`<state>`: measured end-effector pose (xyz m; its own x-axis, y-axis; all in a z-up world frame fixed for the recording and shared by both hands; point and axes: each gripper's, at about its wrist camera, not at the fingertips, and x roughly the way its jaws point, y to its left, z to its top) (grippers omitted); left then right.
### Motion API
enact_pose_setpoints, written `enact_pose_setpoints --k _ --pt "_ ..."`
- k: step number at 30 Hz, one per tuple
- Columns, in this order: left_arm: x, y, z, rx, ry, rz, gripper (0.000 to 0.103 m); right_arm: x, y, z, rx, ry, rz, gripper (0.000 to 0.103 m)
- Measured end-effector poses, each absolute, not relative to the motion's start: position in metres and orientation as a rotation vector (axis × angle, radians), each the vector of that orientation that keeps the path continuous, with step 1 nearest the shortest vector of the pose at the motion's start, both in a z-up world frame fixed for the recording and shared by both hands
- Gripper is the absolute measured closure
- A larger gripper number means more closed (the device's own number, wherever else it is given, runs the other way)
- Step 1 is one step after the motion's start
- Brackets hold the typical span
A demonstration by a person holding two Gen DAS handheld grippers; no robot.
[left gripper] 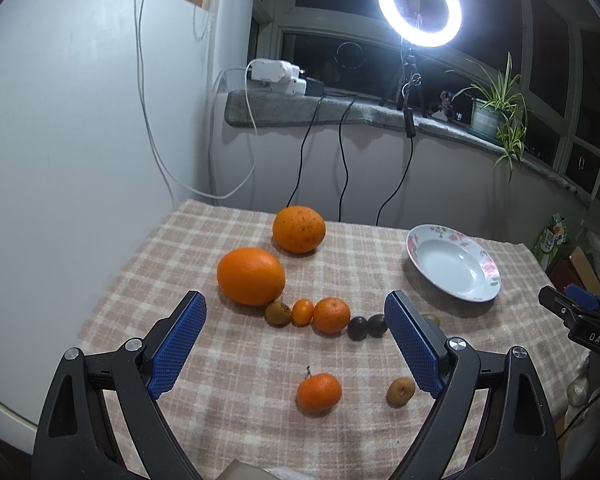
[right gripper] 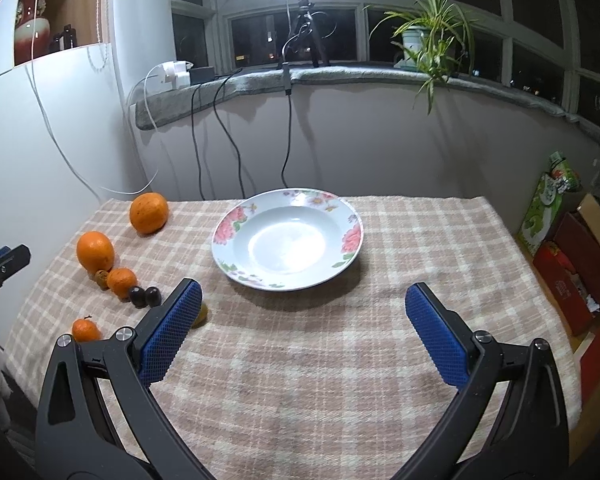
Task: Organize fruits
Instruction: 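Grasp the small tangerine with the left gripper while the right gripper grasps the brown round fruit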
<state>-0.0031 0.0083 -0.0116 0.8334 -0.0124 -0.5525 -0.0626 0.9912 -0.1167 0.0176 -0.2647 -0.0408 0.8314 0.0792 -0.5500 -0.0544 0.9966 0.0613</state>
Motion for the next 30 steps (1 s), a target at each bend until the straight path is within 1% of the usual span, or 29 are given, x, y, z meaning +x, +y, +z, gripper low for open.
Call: enact_pose_setpoints --k 11,14,15,16,17,19,21,26,27,30 --pt "-0.007 0.022 -0.033 -0.179 0.658 0.016 0.012 0.022 -0.244 -0.059 0.038 0.646 0.227 0.000" --pt "-0.008 0.022 -0.041 -0.188 0.687 0.004 0.013 0.020 -0.233 -0.064 0.029 0.659 0.291 0.000" --pt "-0.009 0.022 -0.044 -0.192 0.698 -0.004 0.015 0.020 -0.229 -0.067 0.023 0.663 0.309 0.000" --pt "-0.009 0.022 -0.047 -0.198 0.707 -0.012 0.017 0.019 -0.223 -0.068 0.014 0.667 0.329 0.002" --pt "-0.009 0.022 -0.050 -0.210 0.722 -0.023 0.021 0.018 -0.219 -0.070 0.007 0.670 0.346 0.007" --pt "-0.008 0.022 -0.057 -0.226 0.744 -0.037 0.025 0.017 -0.209 -0.074 -0.014 0.686 0.388 0.011" --pt "-0.007 0.020 -0.062 -0.230 0.768 -0.057 0.031 0.016 -0.199 -0.079 -0.030 0.701 0.428 0.013" --pt "-0.005 0.014 -0.076 -0.276 0.815 -0.129 0.044 0.014 -0.178 -0.091 -0.058 0.745 0.519 0.029" --pt "-0.004 0.014 -0.078 -0.289 0.824 -0.143 0.047 0.014 -0.172 -0.094 -0.062 0.757 0.538 0.030" --pt "-0.002 0.012 -0.085 -0.311 0.849 -0.161 0.051 0.014 -0.162 -0.099 -0.068 0.777 0.577 0.035"
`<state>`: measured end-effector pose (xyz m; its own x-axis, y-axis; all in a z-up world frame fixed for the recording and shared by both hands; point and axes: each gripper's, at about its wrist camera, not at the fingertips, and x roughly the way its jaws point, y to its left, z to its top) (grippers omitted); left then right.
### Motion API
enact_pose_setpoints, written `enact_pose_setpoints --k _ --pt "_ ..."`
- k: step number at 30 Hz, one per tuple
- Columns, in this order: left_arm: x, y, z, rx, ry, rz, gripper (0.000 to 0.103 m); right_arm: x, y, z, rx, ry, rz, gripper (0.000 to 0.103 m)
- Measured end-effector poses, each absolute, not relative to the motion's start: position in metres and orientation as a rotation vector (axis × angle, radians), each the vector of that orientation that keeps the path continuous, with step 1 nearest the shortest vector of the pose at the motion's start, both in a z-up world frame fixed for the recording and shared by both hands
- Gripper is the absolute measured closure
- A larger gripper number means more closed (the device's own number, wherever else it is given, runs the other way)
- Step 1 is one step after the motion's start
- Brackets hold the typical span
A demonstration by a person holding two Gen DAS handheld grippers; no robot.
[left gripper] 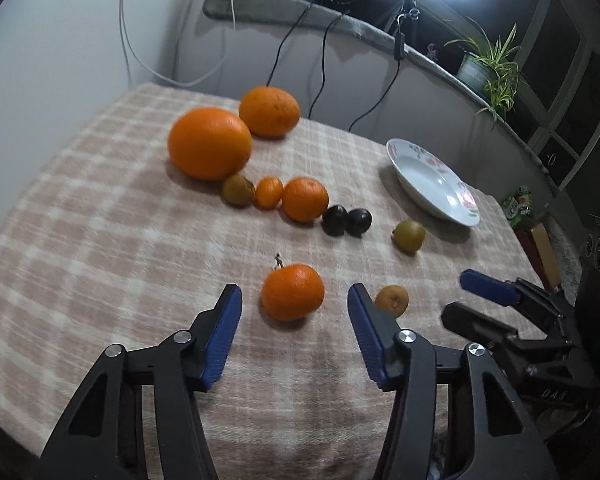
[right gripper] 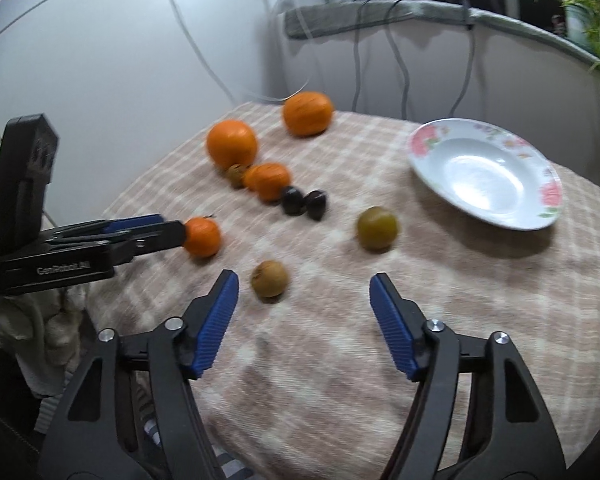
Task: Organize fruits
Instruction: 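Grasp the small tangerine with the left gripper while the right gripper grasps the brown round fruit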
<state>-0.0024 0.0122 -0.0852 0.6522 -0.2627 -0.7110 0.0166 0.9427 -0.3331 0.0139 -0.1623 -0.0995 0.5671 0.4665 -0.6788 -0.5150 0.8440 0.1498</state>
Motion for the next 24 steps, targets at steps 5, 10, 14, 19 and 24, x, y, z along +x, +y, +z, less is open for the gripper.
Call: enact_pose_setpoints --k 5,10,14,19,24 --pt "-0.001 0.015 -0.088 -0.338 0.859 -0.166 0.057 0.017 -0.147 -0.109 -0.077 0.809 0.632 0.048" --pt "0.002 0.016 -0.089 -0.335 0.858 -0.168 0.060 0.023 -0.140 -0.116 -0.059 0.838 0.668 0.051" --pt "0.006 0.015 -0.092 -0.336 0.867 -0.172 0.064 0.029 -0.136 -0.121 -0.063 0.851 0.667 0.054" --pt "0.009 0.013 -0.096 -0.333 0.877 -0.178 0.064 0.034 -0.133 -0.126 -0.060 0.871 0.675 0.059" --pt "0.012 0.013 -0.098 -0.332 0.884 -0.178 0.066 0.037 -0.133 -0.128 -0.060 0.879 0.671 0.061"
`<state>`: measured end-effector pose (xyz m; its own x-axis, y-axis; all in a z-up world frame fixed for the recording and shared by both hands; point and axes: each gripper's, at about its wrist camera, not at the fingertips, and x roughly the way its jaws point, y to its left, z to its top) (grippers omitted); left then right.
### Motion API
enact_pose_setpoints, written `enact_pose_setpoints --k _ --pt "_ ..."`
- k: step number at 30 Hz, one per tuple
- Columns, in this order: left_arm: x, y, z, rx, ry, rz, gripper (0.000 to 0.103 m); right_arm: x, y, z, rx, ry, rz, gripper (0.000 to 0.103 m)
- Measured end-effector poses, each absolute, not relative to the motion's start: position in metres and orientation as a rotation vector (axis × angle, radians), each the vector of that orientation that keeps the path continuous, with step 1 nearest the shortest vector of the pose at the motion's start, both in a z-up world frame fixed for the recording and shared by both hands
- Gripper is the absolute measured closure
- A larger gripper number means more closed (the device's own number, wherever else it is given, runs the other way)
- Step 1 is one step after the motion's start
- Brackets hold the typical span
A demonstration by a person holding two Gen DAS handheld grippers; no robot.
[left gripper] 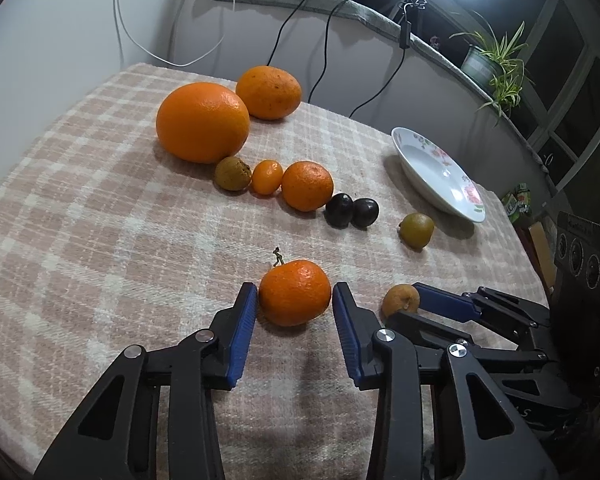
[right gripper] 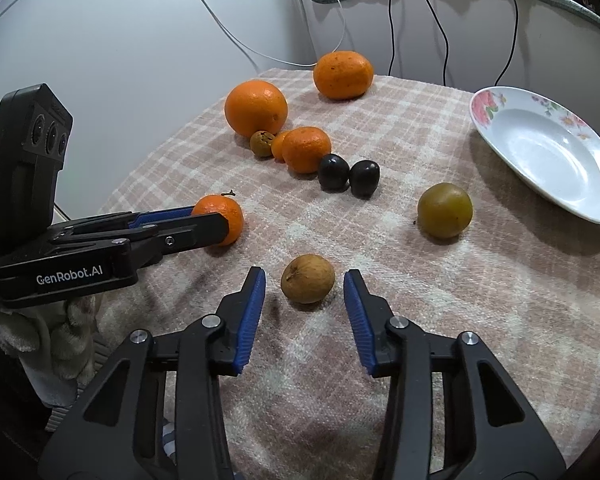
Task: Organize fruits
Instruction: 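Grasp the small tangerine with the left gripper while the right gripper grasps the brown round fruit, then carry the tangerine with the left gripper into the white plate while the right gripper drops the brown fruit there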
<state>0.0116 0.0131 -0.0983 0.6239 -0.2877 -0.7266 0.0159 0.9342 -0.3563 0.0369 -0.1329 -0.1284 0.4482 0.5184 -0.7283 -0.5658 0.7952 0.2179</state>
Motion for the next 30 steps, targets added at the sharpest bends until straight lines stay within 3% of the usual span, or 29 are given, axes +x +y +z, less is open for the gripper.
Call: enact_pose_setpoints --k 5,8,30 --pt "0.013 0.013 -0.099 -0.332 0.880 -0.178 0.067 0.040 -0.132 -0.130 -0.058 0.883 0.669 0.064" --pt "0.013 0.012 -0.099 -0.329 0.876 -0.178 0.067 0.040 -0.132 -0.130 -0.059 0.883 0.671 0.074" --pt "0.035 -0.018 -0.070 -0.268 0.795 -0.260 0.068 0.047 -0.177 -0.099 0.044 0.788 0.612 0.074"
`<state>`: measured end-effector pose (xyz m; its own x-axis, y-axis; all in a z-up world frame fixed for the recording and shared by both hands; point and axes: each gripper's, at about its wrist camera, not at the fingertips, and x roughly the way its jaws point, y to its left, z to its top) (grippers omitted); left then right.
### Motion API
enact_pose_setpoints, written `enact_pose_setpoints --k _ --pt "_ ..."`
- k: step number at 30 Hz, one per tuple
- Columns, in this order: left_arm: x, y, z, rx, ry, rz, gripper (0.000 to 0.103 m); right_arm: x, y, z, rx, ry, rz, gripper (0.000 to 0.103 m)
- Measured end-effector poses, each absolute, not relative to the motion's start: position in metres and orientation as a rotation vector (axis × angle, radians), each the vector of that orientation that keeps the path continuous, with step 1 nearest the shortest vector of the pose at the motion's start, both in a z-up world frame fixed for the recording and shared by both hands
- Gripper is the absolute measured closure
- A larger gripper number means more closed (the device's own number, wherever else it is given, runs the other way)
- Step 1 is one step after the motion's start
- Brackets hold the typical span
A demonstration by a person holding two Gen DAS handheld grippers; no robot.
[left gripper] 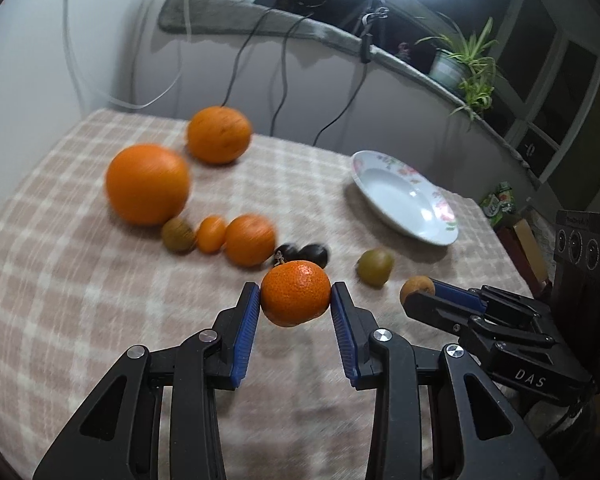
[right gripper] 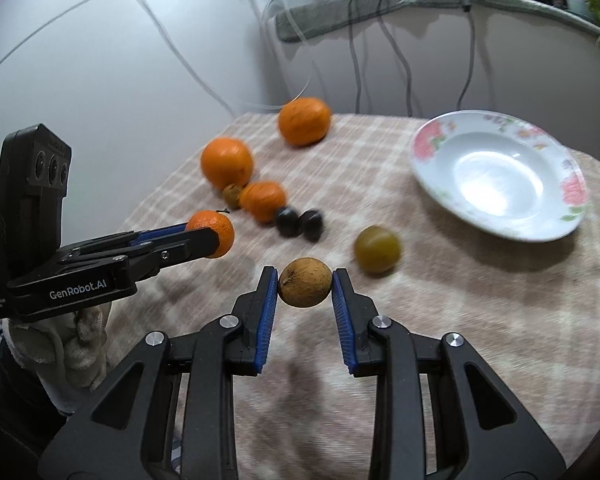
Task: Organize fruits
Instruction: 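Carry the tangerine with the left gripper into the white plate while the right gripper drops the brown fruit there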
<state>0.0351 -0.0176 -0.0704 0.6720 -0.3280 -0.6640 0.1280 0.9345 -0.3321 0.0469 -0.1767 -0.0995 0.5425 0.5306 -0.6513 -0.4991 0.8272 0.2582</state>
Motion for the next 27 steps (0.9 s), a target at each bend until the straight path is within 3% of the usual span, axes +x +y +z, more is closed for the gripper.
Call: enact_pose_setpoints --k 27 --pt "0.135 -0.130 -0.059 -0.118 0.790 -0.444 0.068 0.131 -0.275 -0.087 0.022 0.748 0.345 0.074"
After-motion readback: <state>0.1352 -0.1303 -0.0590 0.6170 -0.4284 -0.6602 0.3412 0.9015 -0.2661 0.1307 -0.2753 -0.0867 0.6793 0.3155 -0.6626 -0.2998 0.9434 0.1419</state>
